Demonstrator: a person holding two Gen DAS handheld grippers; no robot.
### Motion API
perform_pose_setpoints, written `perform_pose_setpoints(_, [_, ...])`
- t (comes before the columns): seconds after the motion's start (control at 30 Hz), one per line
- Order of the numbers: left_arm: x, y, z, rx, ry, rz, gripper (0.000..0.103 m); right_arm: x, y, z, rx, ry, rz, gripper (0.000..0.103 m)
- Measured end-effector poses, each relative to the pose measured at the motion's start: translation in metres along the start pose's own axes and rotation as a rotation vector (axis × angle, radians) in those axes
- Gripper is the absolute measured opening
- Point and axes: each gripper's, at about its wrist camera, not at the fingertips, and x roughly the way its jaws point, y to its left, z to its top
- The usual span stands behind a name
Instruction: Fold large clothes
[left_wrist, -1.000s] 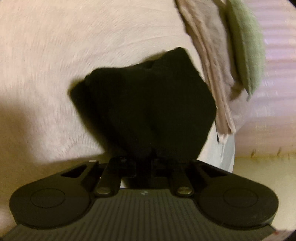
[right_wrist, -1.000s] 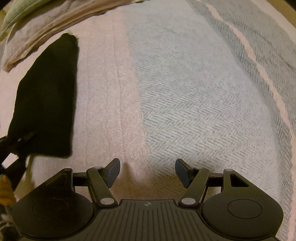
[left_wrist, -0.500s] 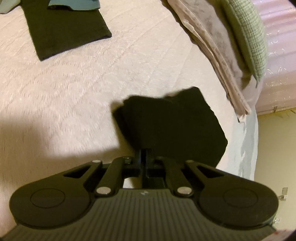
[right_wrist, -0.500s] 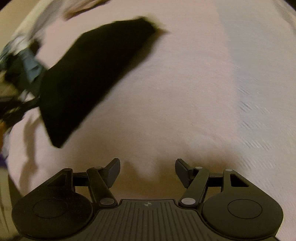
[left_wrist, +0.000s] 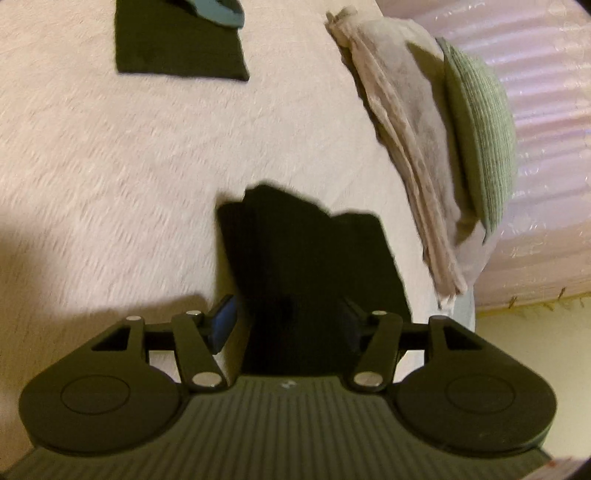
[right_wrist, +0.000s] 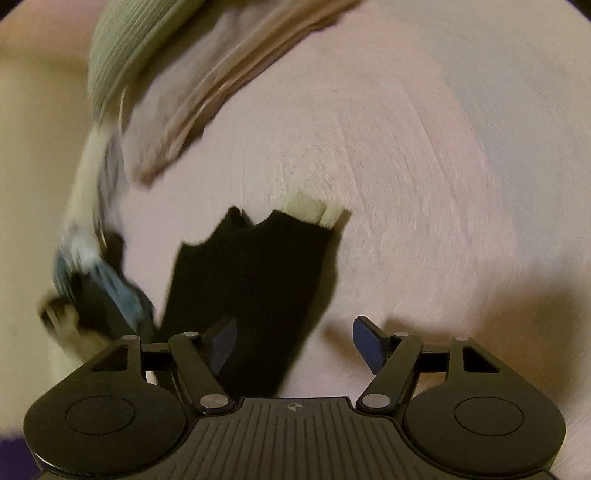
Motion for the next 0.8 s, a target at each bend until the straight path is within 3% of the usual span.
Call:
perform_pose_setpoints(0.07, [-0.005,-0.011,0.013,0.058,-0.002,0.018,0.054,0.007,0.000,-0.019,0.093,-0.031,0.036,0.068])
perform_pose_setpoints(0.17, [-0.011,-0.031,0.035,0.242,0.008,0.118,0.056,0.019,-0.001,-0.059,0.214,-0.074,0.064,0.068])
perform_pose_setpoints(0.27, [-0.003,-0.047,0.055,0.385,0.075,0.188,0.059,0.031,0.004,-0.083,0.309,-0.117,0.082,0.068])
perform_pose_setpoints(0.33, [0.000,-0.043,0.058,0.345,0.115,0.179,0.063,0.037,0.010,-0.087,0.336,-0.146,0.082,0.068])
perform_pose_setpoints(0.47, [-0.006,-0.022,0.029,0.133,0.129,0.070,0.072,0.046,0.022,-0.082,0.278,-0.178,0.004,0.068])
perform_pose_setpoints(0.53, [-0.001,-0.014,0.008,0.058,0.142,0.036,0.083,0.041,0.022,-0.087,0.263,-0.186,-0.025,0.068])
perform_pose_setpoints(0.67, [0.028,-0.008,-0.023,-0.005,0.210,0.017,0.082,0.021,0.018,-0.109,0.257,-0.185,-0.090,0.068])
perform_pose_setpoints(0.7, [0.035,-0.010,-0.028,0.027,0.215,0.043,0.077,0.015,0.016,-0.114,0.262,-0.185,-0.095,0.068])
perform_pose_setpoints(0.77, [0.047,-0.018,-0.031,0.078,0.210,0.050,0.049,0.000,0.010,-0.123,0.271,-0.183,-0.131,0.068])
perform_pose_setpoints(0.8, [0.053,-0.021,-0.029,0.083,0.225,0.036,0.019,-0.006,0.008,-0.126,0.271,-0.186,-0.150,0.068])
